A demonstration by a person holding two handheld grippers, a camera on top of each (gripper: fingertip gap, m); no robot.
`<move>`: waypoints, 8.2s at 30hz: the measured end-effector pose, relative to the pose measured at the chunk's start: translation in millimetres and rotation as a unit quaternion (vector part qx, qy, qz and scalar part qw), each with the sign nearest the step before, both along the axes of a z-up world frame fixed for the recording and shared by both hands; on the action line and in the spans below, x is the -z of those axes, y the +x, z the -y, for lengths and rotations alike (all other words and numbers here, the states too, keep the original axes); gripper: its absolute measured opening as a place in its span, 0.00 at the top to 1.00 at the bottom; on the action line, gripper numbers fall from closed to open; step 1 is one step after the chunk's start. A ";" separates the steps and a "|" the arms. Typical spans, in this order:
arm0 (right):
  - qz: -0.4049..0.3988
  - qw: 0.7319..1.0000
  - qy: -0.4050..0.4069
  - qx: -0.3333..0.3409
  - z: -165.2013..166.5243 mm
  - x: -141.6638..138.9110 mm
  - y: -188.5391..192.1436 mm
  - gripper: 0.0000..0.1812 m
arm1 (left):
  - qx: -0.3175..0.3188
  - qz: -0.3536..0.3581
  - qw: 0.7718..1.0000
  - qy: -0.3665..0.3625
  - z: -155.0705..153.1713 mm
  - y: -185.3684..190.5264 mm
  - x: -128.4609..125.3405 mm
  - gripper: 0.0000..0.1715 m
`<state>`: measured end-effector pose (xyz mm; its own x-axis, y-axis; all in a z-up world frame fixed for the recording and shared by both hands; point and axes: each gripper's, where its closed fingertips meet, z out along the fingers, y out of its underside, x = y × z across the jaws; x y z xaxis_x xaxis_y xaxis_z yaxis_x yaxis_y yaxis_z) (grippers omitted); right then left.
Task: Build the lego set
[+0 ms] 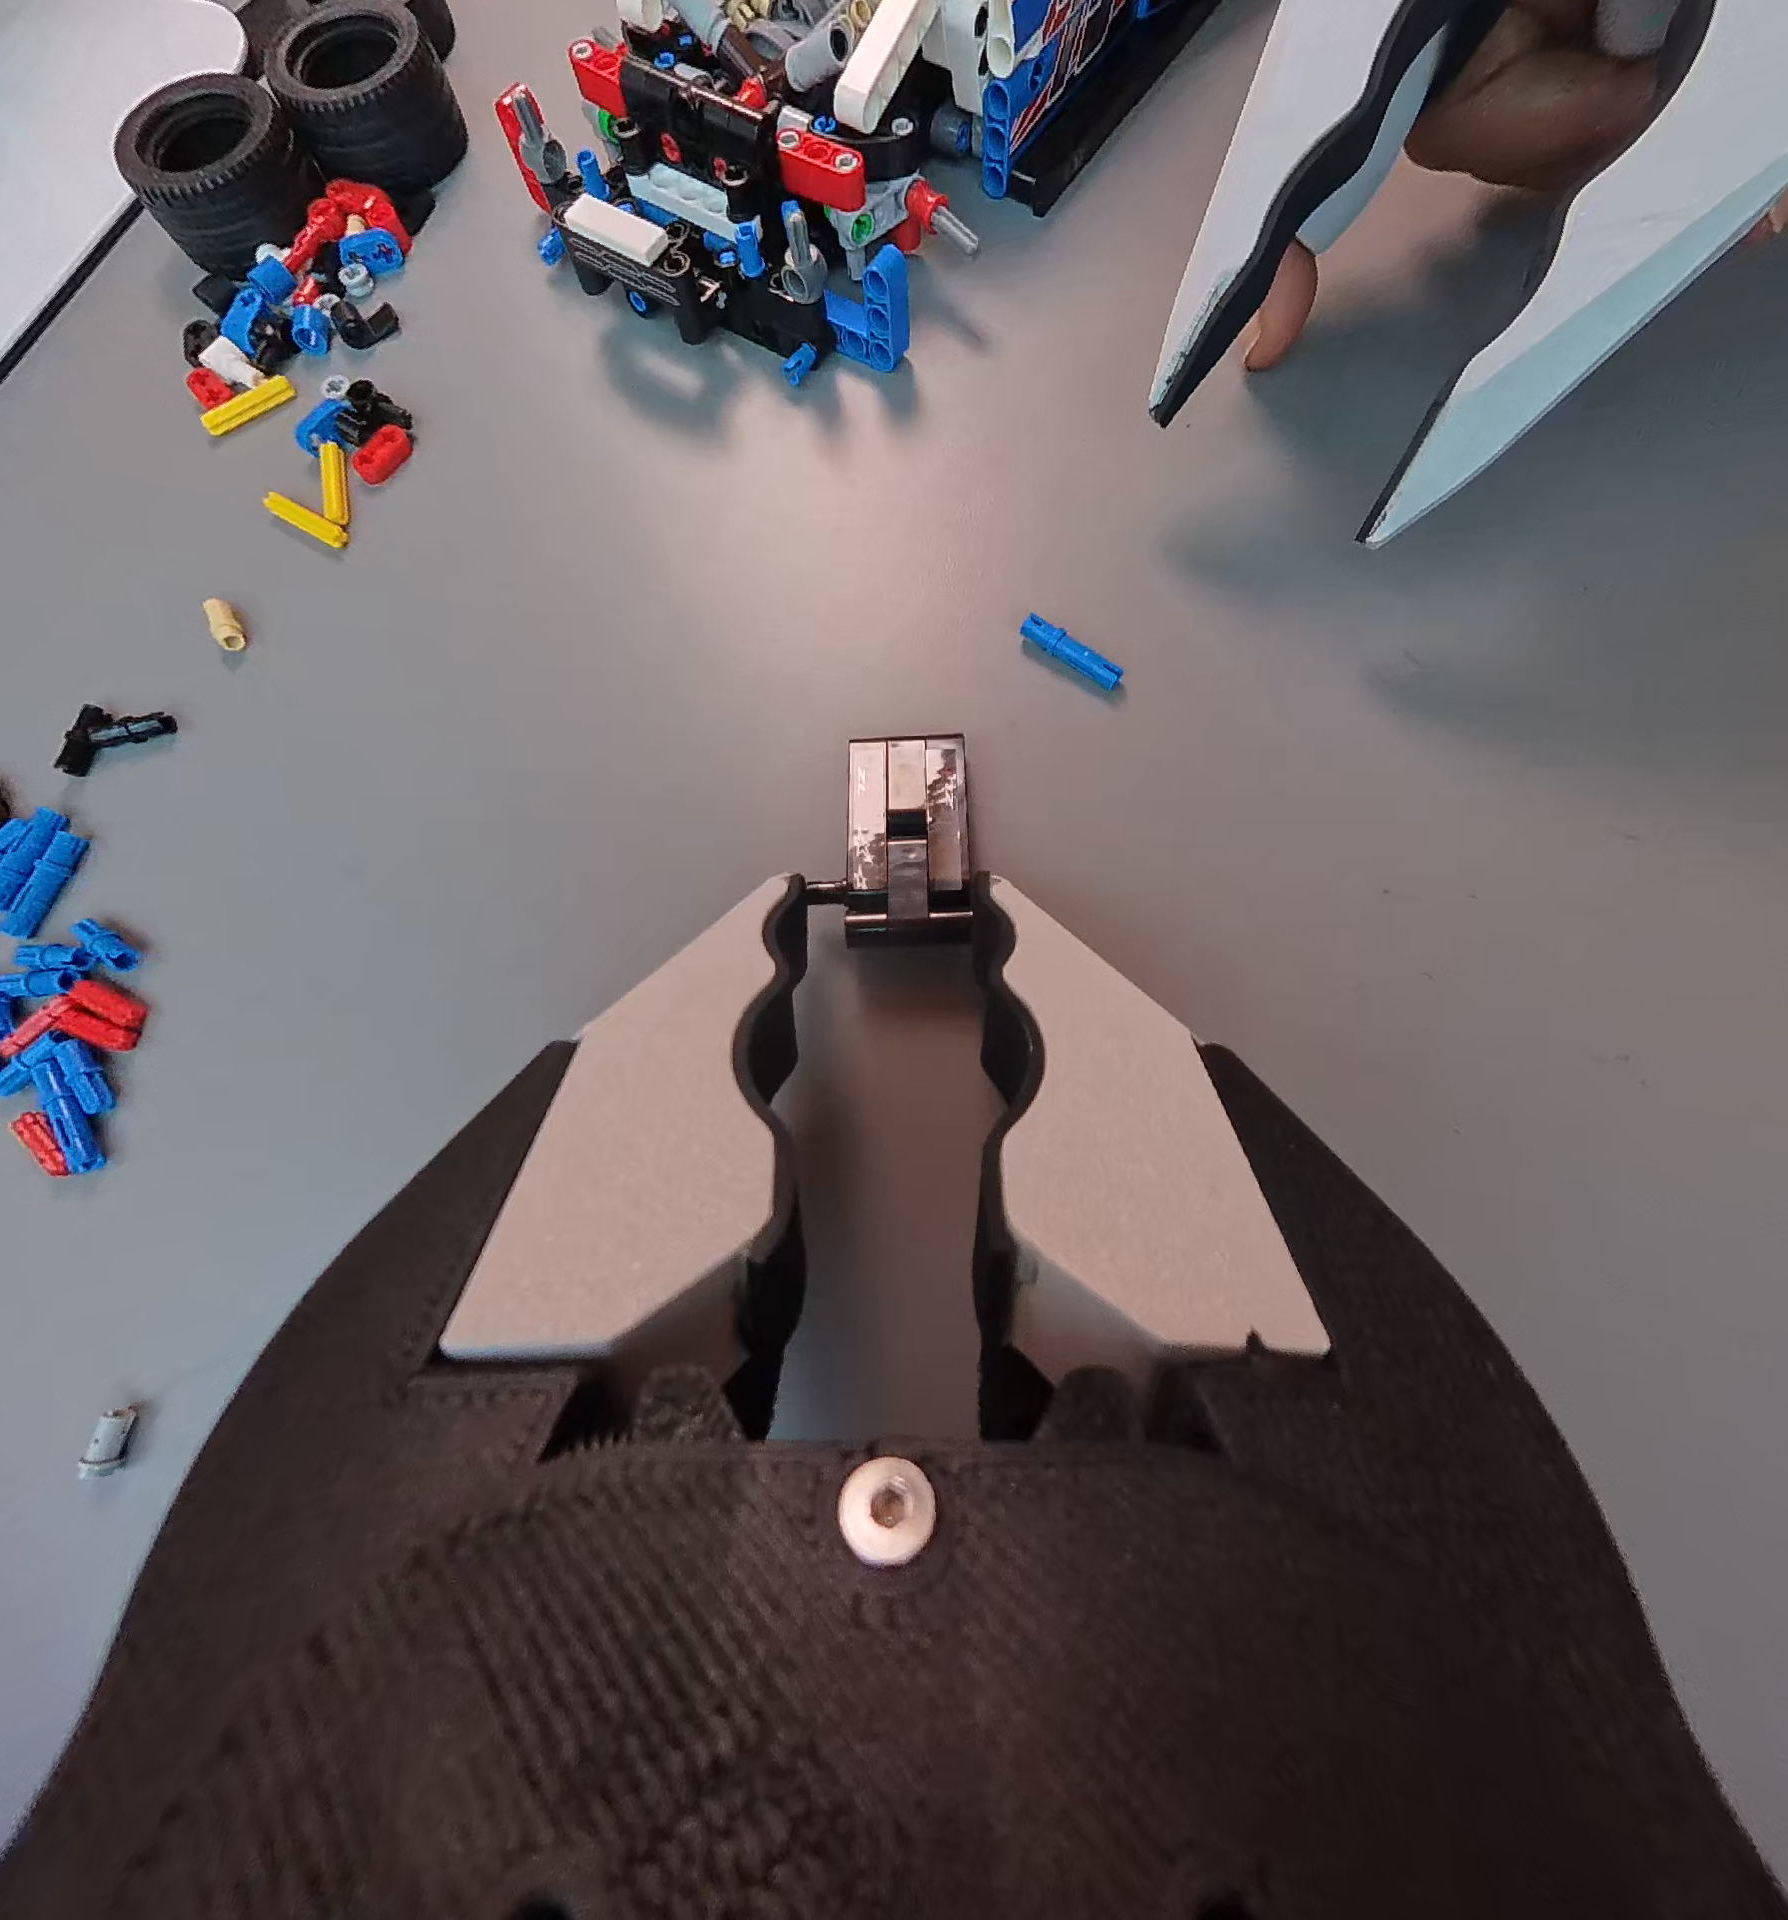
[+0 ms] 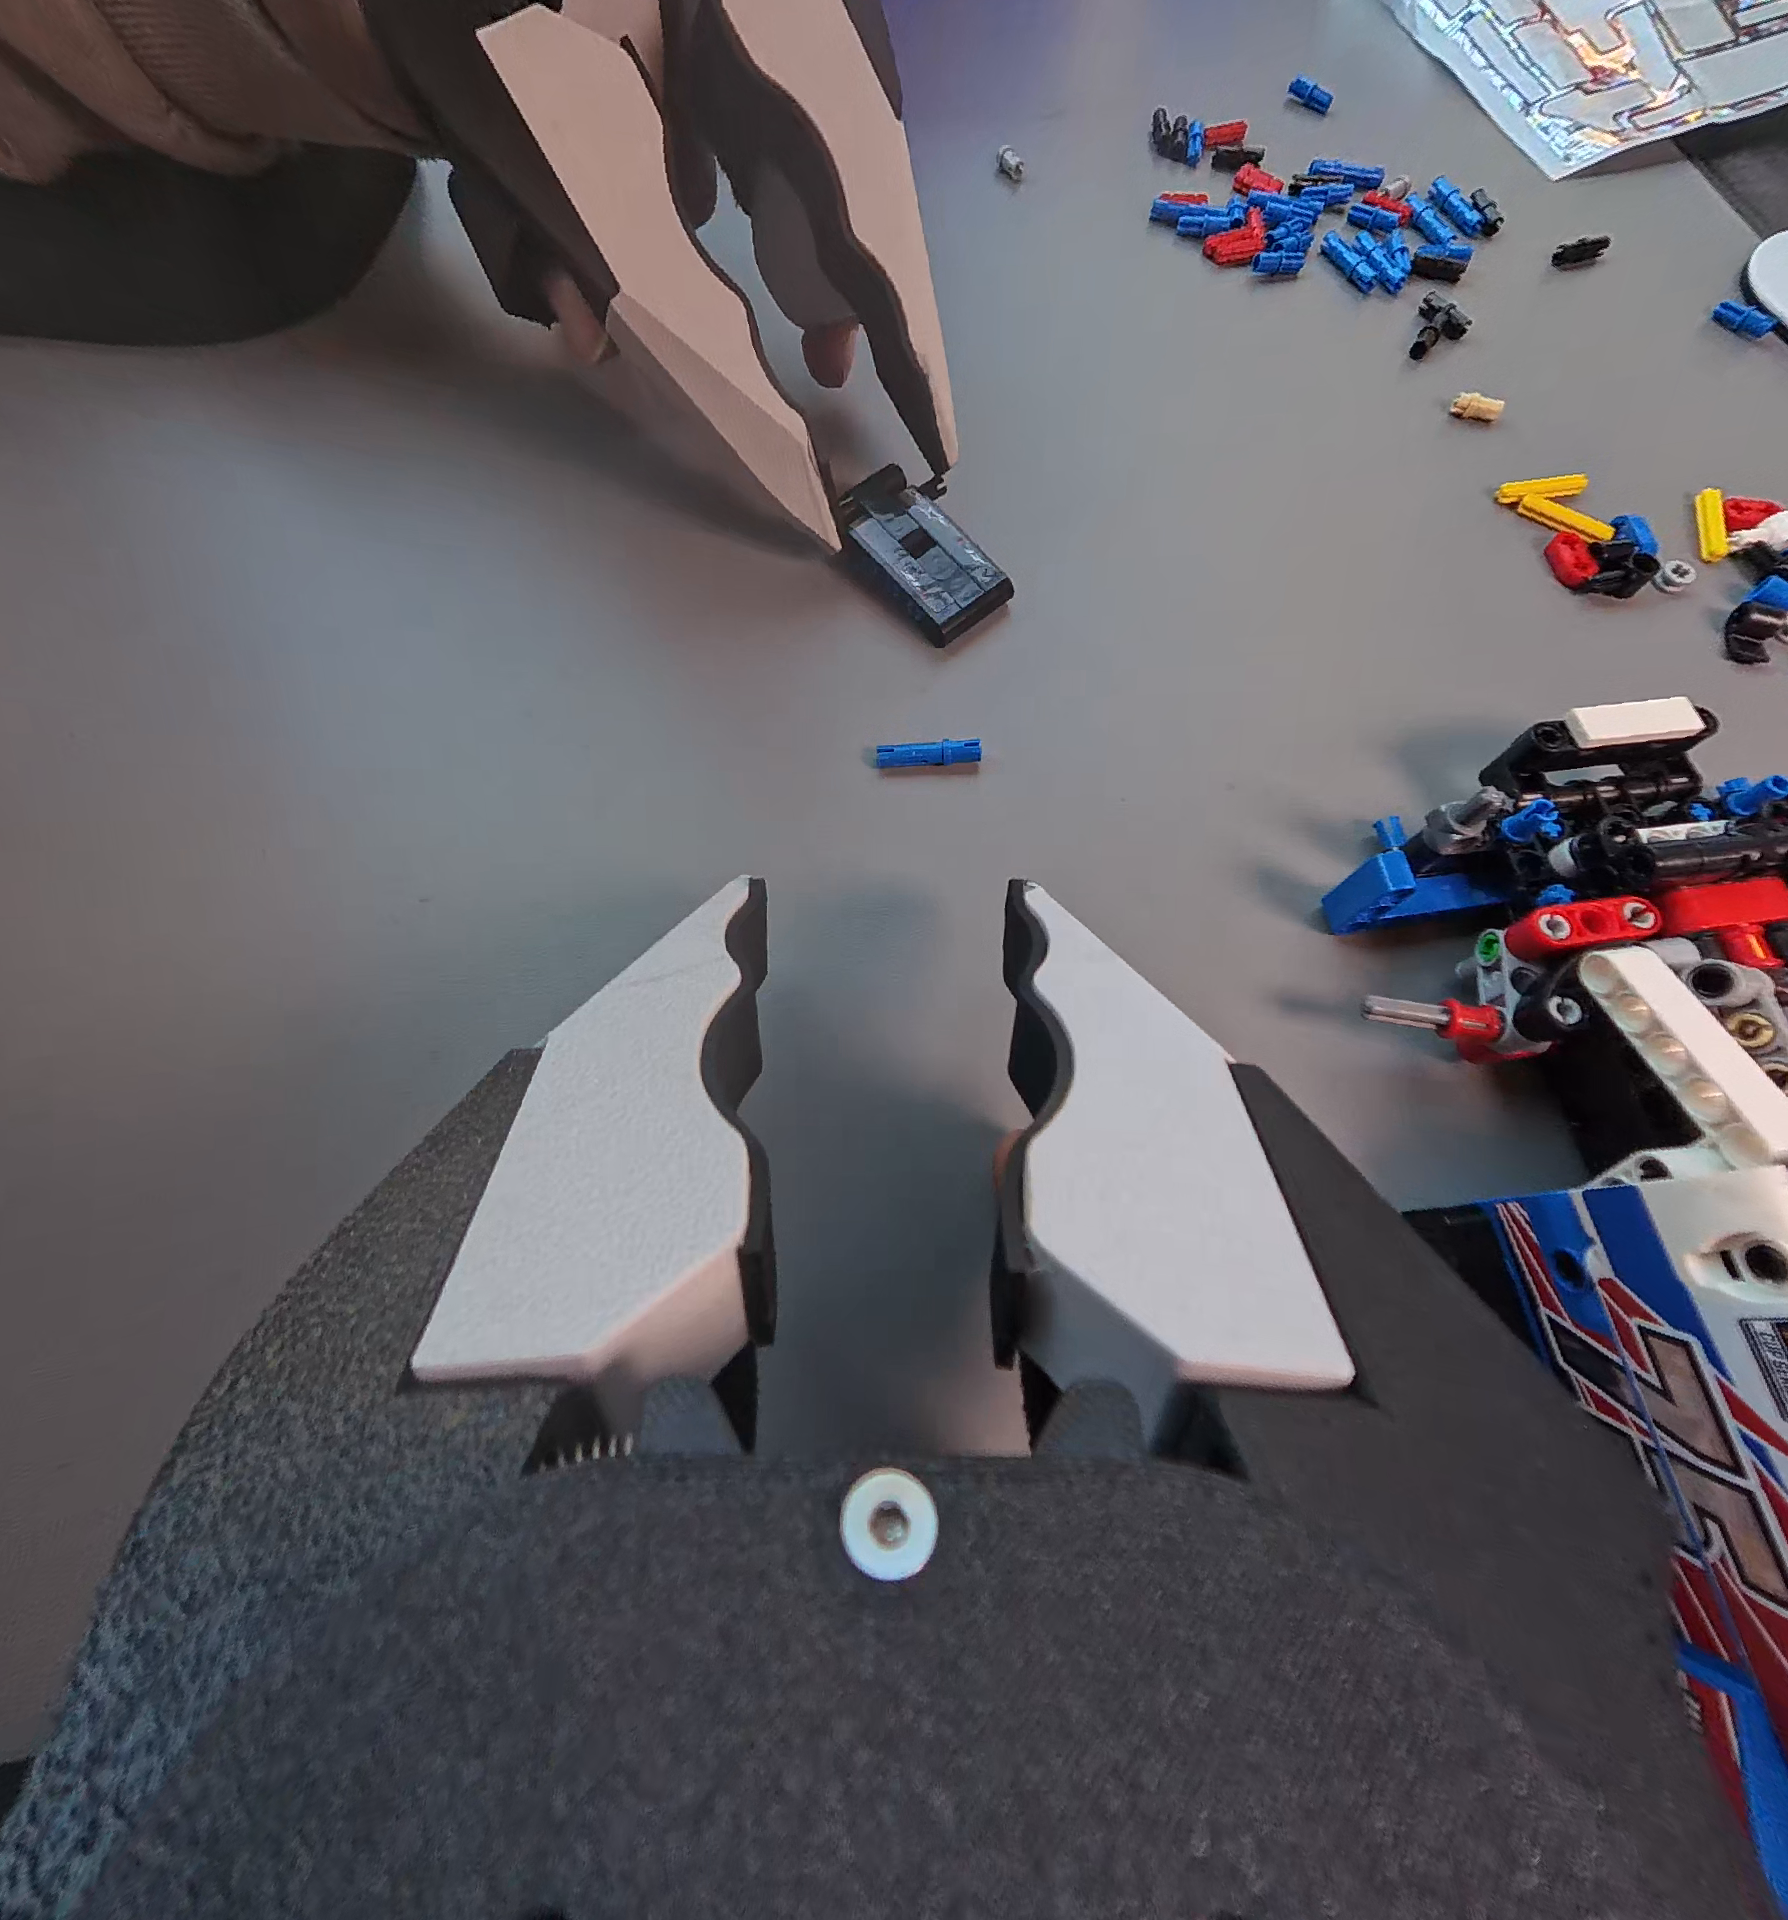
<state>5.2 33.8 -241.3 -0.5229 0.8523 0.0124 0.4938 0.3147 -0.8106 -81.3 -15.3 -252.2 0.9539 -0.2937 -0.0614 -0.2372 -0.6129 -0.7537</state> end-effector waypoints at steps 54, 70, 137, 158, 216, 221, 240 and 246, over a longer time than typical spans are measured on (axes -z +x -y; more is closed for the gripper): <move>-0.006 1.000 -0.008 0.006 -0.6 -0.2 -0.8 0.76 | 0.072 0.017 0.997 -0.027 17.0 5.4 3.3 0.73; -0.012 1.000 -0.009 0.005 0.6 -0.2 -0.7 0.76 | 0.058 -0.010 0.998 -0.009 8.9 2.3 6.5 0.87; -0.267 0.848 0.268 0.372 -256.6 -209.9 -257.8 0.94 | -0.397 0.216 0.851 0.267 -149.8 -311.7 -162.9 0.88; -0.243 0.805 0.330 0.429 -233.9 -236.1 -314.6 0.49 | -0.406 0.249 0.810 0.343 -92.6 -304.5 -174.9 0.79; -0.256 0.853 0.110 0.441 -330.2 -155.3 -123.4 0.88 | -0.001 0.009 0.958 0.288 -268.1 -77.6 -206.3 0.86; -0.244 0.856 0.105 0.443 -337.4 -149.2 -128.4 0.88 | -0.114 -0.034 0.956 0.268 -265.8 -135.1 -199.3 0.94; -0.300 0.853 0.056 0.423 -313.0 -180.6 -159.9 0.87 | -0.194 -0.103 0.966 0.138 -313.6 -147.6 -176.4 1.00; -0.281 0.843 0.085 0.451 -336.9 -176.1 -189.2 0.83 | -0.188 -0.087 0.967 0.148 -309.5 -144.1 -177.8 1.00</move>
<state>-184.0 370.6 -65.2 0.4653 0.8614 0.2038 0.1481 0.1512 -0.9773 -225.4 294.2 -74.4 0.9576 0.1273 -0.2584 -0.1780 -0.4436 -0.8784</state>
